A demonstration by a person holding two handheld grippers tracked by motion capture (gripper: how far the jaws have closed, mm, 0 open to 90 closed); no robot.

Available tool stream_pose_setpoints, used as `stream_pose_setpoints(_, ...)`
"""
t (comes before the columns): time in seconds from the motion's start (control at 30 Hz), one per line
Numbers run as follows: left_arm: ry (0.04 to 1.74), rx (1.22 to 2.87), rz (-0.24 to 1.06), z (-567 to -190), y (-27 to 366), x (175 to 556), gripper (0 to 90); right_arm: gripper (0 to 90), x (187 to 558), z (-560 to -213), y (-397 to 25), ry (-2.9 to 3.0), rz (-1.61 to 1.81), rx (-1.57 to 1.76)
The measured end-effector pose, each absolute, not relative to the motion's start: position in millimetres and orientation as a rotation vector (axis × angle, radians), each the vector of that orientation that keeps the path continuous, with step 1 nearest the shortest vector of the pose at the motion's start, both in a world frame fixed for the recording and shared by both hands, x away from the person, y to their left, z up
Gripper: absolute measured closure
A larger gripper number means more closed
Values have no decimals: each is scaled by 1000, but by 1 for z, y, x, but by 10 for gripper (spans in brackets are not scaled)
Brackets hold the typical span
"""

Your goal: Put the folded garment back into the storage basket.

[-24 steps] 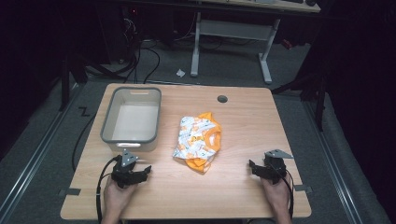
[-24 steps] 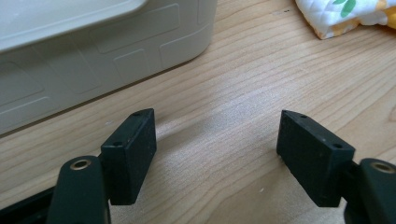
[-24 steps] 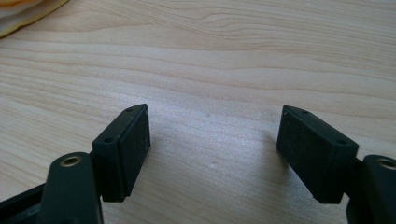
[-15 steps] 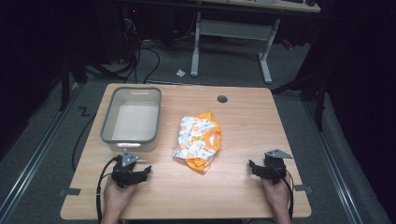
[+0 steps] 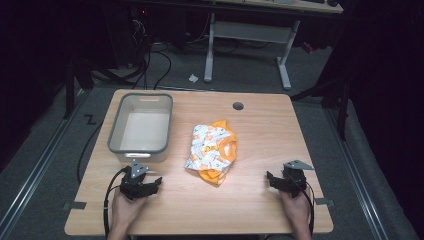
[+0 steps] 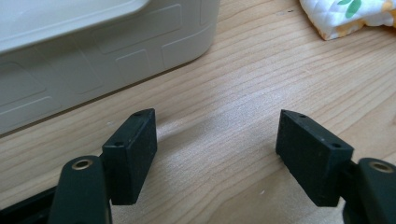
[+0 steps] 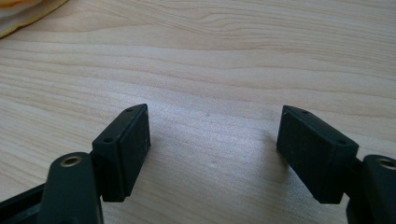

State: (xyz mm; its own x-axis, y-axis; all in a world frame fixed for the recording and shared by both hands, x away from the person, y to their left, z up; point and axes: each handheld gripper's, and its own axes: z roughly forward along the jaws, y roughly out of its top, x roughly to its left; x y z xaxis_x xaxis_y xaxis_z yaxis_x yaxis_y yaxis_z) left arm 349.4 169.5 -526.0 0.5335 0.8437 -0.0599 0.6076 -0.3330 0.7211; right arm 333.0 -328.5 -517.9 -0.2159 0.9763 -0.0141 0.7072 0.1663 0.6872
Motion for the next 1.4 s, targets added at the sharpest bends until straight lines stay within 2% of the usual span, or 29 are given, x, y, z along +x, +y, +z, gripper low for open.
stream_pose_setpoints(0.2,1129,2046,394,-524,162,346,359,261,333,-518,-329,1991,779,1588)
stream_pose_setpoints(0.67,1077,2008,292,-502,123,354,343,262,333,-518,-328,1989,777,1588)
stream_pose_setpoints(1.4,1052,2025,379,-479,68,385,401,262,333,-518,-328,1986,778,1589)
